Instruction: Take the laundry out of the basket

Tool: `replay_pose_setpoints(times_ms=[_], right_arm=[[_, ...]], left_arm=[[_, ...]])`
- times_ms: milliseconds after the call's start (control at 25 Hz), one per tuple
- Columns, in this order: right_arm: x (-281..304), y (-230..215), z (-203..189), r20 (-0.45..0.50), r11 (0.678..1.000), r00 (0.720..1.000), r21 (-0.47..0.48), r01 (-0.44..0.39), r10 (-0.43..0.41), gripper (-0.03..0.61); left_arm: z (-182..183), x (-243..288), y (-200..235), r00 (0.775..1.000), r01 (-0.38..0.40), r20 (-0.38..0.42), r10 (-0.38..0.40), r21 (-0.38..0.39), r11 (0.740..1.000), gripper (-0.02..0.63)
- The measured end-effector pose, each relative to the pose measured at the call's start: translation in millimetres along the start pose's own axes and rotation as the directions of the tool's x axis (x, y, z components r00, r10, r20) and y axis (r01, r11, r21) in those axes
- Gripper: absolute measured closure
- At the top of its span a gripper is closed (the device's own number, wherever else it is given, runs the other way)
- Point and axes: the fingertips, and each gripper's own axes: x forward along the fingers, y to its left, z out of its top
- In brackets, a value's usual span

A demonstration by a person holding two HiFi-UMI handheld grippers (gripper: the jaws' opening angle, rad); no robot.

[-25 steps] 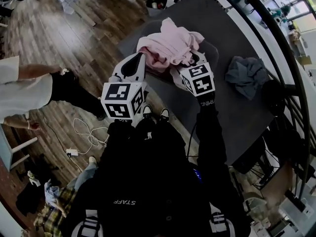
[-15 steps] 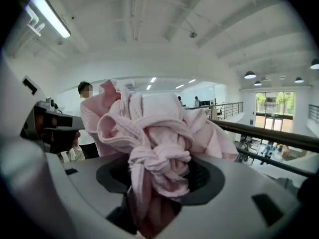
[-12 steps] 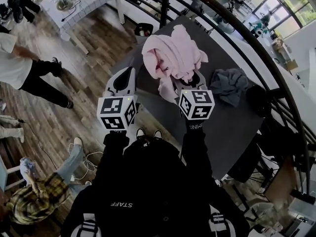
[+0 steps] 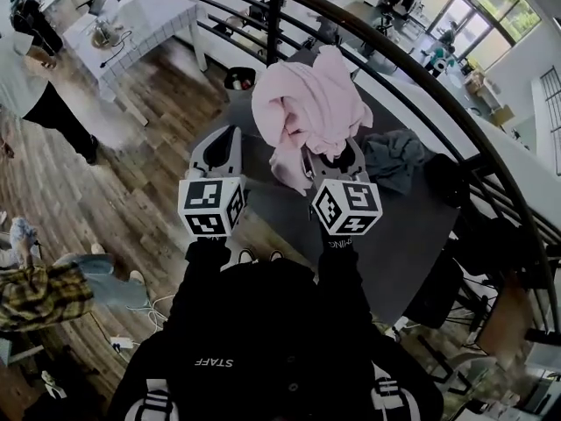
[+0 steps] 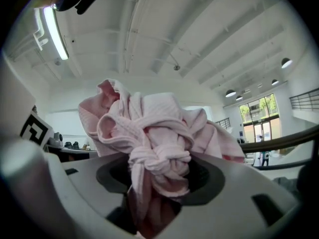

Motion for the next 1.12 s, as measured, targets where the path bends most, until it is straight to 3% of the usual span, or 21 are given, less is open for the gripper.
replay_pose_setpoints(times_ms=[480,1120], right_arm=[[-18,2,46,0.151,0.999,0.987,0.002,0.046,-0.046,0.307],[-13,8,67,0.205,0.998,0.977,-0.027,0.057,-0.05,0.307]], left_arm=[[24,2,-15,0.997,0.03,0.07,-0.034,0.053,0.998,0.614],[37,5,-16,0.995,0.032,0.091,-0.038,0.069,0.997,0.614]])
